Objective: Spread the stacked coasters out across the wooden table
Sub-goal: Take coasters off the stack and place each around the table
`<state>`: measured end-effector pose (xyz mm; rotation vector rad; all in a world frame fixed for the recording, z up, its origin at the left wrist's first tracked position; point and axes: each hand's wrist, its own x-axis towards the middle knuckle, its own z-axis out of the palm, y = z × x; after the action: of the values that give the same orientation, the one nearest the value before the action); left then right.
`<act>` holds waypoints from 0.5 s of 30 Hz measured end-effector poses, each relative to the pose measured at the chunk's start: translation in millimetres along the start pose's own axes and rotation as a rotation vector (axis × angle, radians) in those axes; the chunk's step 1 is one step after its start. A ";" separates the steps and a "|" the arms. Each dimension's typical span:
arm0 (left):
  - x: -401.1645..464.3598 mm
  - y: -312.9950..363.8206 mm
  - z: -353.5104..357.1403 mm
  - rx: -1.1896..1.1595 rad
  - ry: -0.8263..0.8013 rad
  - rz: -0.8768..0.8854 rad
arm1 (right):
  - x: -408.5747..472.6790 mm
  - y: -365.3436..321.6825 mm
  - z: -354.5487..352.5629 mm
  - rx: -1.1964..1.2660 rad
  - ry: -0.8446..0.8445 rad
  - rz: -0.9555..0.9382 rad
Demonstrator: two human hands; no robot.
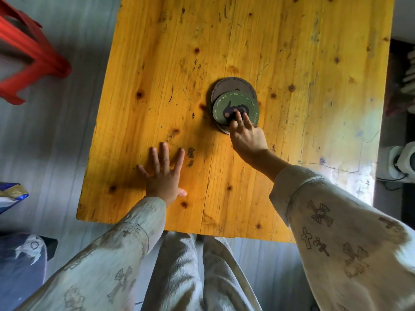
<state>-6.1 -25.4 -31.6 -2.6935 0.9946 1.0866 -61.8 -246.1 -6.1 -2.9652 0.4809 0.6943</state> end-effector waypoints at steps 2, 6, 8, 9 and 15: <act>0.7 -0.2 -0.9 -0.014 -0.007 -0.005 | -14.9 -2.8 7.4 -0.008 -0.014 0.002; 1.8 0.2 -1.0 -0.058 -0.017 -0.017 | -61.1 -15.3 32.8 -0.054 -0.134 -0.034; 1.0 1.6 0.3 -0.045 -0.016 -0.033 | -84.3 -22.1 44.2 -0.046 -0.193 -0.011; 0.5 2.0 0.7 -0.035 -0.015 -0.043 | -93.4 -26.4 47.0 -0.024 -0.217 0.005; -3.6 6.9 -2.9 0.017 -0.004 -0.073 | -143.3 -44.2 62.7 -0.006 -0.014 -0.022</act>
<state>-10.3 -29.7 -26.0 -2.6901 0.8934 1.0653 -196.3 -155.1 0.4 -2.9641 0.4447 0.7145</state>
